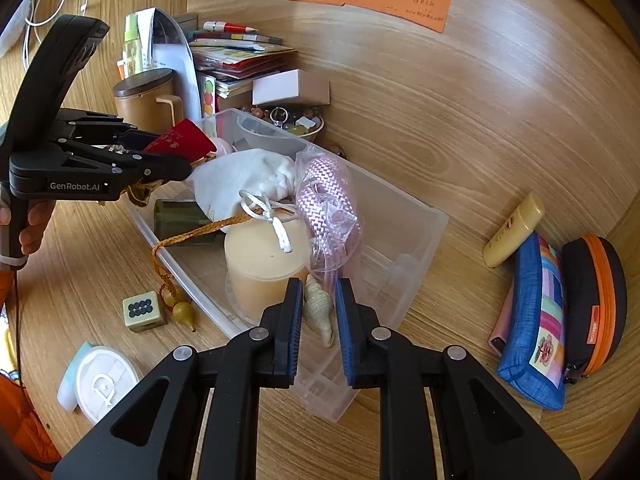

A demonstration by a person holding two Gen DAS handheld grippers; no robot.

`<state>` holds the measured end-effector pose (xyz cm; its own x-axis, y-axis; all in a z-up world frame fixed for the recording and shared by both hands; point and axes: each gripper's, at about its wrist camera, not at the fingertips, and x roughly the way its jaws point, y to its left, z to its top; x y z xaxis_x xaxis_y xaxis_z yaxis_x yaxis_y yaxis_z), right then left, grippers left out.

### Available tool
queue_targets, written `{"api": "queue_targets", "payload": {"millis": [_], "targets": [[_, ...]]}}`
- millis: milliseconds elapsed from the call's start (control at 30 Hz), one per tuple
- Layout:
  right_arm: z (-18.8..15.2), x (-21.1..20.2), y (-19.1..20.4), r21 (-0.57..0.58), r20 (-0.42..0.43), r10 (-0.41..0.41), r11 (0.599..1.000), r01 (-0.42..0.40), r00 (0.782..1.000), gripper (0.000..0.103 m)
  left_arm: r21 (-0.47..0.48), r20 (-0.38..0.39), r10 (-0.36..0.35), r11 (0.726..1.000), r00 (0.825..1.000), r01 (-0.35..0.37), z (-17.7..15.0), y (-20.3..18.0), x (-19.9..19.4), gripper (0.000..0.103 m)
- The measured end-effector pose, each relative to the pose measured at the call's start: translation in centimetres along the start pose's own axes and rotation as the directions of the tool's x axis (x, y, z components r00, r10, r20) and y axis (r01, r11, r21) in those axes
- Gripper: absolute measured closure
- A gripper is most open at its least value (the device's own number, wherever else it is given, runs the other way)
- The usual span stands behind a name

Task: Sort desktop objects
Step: 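Lift and carry the red pouch over the clear bin with the left gripper, then open the left gripper to drop the red pouch into the bin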

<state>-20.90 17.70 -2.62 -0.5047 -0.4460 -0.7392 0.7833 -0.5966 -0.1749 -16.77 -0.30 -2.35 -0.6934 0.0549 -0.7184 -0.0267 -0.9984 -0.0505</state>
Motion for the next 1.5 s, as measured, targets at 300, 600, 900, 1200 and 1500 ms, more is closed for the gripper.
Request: {"api": "queue_targets", "payload": {"millis": [300,600,900,1200,1500], "targets": [[-0.2,0.4,0.4,-0.016,-0.019,-0.017,1.000,0.017,1.000,0.088,0.008,-0.016,0.015,1.000,1.000,-0.014,0.1,0.0,0.3,0.050],[-0.3,0.4,0.6,-0.023,-0.029,-0.015,1.000,0.014,0.999,0.088,0.026,-0.013,0.035,0.999,0.999,-0.035,0.0,-0.3,0.1,0.034],[-0.2,-0.4,0.8,-0.007,-0.011,-0.017,1.000,0.017,1.000,0.084,0.025,0.010,0.054,0.998,0.999,-0.054,-0.7,0.1,-1.2,0.029],[-0.3,-2.3,1.2,0.000,0.037,-0.043,0.999,0.043,0.998,0.060,0.020,0.045,0.092,0.995,0.995,-0.093,-0.7,0.2,-2.5,0.020],[-1.0,-4.5,1.9,0.006,0.083,-0.056,0.998,0.056,0.995,0.046,0.027,0.109,0.140,0.989,0.984,-0.144,-0.7,-0.5,-5.0,0.008]]}}
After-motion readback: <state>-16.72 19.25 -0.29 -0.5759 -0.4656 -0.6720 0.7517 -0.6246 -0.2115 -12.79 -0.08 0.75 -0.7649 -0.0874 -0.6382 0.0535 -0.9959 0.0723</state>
